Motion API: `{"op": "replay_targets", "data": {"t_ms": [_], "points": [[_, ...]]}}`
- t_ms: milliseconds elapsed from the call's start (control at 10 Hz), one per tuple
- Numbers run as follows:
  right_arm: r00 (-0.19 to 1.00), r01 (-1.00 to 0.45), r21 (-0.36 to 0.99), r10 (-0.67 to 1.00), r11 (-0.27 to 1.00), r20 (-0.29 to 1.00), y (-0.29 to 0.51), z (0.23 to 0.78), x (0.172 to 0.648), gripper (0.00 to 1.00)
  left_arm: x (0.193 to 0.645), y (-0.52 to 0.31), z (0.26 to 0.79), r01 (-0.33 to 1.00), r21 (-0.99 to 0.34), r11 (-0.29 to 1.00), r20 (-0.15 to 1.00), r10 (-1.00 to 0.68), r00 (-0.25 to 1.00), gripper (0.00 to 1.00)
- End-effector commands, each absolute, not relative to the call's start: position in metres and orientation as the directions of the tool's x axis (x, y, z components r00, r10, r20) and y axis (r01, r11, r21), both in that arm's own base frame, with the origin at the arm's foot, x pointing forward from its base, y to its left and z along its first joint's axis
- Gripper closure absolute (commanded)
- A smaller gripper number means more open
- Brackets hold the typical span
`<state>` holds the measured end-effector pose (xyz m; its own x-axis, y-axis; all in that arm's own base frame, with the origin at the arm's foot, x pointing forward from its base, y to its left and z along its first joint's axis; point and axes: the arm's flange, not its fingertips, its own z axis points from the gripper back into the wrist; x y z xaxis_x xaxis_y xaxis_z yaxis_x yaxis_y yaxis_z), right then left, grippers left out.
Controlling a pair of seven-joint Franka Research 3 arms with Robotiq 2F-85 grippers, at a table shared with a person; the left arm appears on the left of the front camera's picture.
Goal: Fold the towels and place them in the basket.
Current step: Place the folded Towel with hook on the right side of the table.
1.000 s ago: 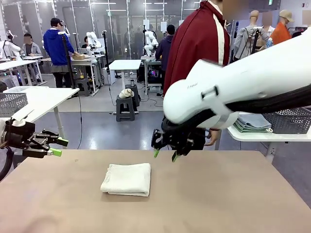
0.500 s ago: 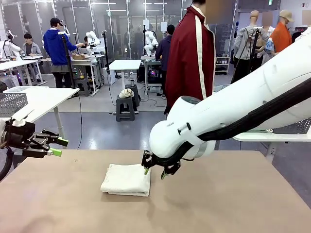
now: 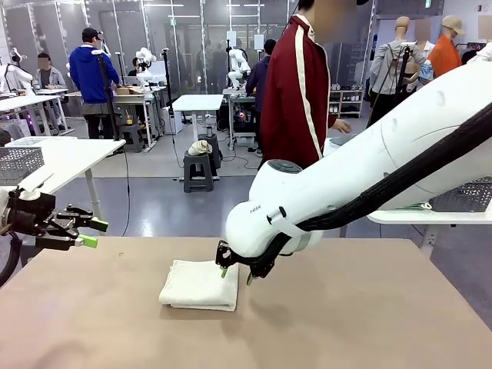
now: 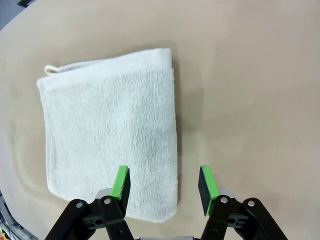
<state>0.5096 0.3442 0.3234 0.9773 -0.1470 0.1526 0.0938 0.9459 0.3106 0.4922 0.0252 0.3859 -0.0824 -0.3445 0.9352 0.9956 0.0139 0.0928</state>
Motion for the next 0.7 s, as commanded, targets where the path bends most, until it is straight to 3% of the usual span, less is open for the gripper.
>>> {"op": "replay_targets", "data": {"t_ms": [0,600], "points": [[0.971,0.140,0.277,-0.186,0.950,0.147,0.364,0.321,0.525,0.30,0.490,0.026,0.387,0.995,0.094,0.015,0.936,-0.343,-0.083,0.36],[0.973,0.148,0.271,-0.189,0.951,0.132,0.367,0.308,0.534,0.30,0.490,0.026,0.387,0.995,0.094,0.015,0.936,-0.343,-0.083,0.36]]}}
